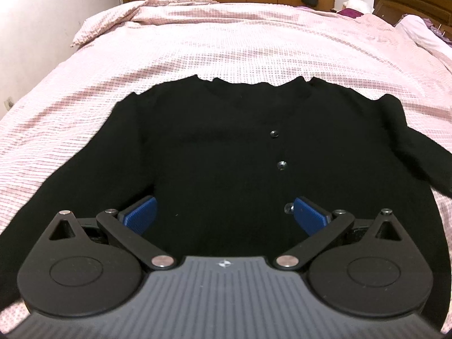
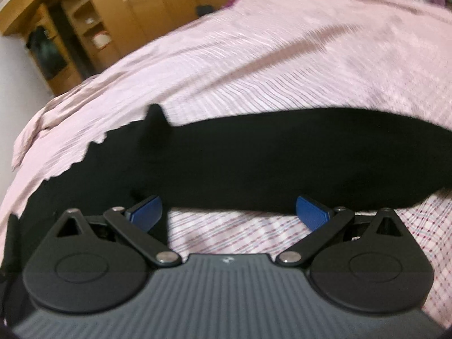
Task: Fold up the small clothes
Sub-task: 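Move the right gripper to the cardigan sleeve cuff and close on it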
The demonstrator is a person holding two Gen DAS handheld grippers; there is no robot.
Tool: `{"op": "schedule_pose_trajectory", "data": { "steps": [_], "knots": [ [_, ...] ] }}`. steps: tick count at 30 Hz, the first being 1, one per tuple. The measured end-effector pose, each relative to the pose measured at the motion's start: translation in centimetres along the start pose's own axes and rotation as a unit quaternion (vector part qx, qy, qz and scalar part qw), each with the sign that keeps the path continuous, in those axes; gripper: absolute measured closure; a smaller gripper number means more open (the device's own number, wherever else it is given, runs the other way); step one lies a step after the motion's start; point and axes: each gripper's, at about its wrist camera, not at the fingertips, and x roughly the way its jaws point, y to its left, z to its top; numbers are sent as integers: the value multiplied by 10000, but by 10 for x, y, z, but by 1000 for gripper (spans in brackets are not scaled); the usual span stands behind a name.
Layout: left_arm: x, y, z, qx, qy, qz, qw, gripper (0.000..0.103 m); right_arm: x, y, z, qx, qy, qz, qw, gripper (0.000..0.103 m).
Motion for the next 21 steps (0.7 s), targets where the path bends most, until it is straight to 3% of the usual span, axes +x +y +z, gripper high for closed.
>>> {"op": "schedule_pose_trajectory", "data": {
  "steps": [12,21],
  "knots": [
    [47,-4,-2,-275,551,-136,9980,0,14,-28,-1,849,-42,467,9953,0],
    [55,-3,-6,-214,677,-165,9973,0,23,-43,25,1431,-626,450,9867,0]
  ]
}}
